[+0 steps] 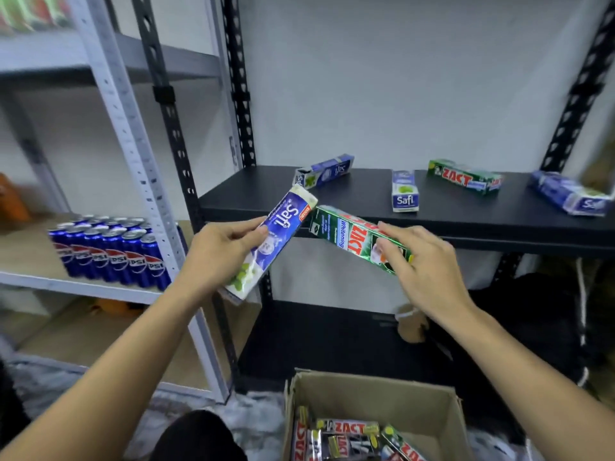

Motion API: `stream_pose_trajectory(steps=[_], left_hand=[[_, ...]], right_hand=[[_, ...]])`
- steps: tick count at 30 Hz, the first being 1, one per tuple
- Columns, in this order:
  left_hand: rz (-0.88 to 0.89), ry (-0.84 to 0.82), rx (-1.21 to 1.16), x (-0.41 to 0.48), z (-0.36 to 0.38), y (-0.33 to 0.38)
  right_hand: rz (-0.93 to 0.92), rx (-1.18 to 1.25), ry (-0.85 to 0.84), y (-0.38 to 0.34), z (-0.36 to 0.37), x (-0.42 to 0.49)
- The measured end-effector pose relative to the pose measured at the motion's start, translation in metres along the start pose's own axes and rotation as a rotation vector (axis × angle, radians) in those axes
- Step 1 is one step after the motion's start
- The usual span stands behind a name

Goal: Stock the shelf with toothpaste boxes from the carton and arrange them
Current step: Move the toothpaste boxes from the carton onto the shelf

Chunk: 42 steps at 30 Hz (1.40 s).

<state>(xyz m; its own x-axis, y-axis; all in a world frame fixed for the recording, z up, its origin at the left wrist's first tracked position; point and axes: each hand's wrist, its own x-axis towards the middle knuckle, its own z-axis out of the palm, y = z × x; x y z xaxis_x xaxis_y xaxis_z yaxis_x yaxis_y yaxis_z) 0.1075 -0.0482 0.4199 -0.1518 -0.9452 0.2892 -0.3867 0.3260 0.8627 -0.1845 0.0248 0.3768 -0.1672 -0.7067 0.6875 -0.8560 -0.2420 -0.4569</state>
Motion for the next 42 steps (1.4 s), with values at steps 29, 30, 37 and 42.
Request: stream_pose_trajectory(steps=[29,30,37,42], left_hand=[[-0.226,0.241,0.751,0.239,-0.023,-0.037],[-0.239,0.242,0.755,0.241,-0.023,-0.04],[-0.068,0.357,0.506,0.241,-0.015,-0.047],[0.212,0.401,0.522,0.223,-0.009,-0.041]], right_hand=[[0.303,-0.377,-0.126,0.023,0.101,0.181],[0.313,-0.359,-0.116,0.025,0.103,0.182],[0.357,-0.319,-0.084,0.03,0.107,0.18],[0.289,-0.312,-0.007,0.032,0.105,0.176]])
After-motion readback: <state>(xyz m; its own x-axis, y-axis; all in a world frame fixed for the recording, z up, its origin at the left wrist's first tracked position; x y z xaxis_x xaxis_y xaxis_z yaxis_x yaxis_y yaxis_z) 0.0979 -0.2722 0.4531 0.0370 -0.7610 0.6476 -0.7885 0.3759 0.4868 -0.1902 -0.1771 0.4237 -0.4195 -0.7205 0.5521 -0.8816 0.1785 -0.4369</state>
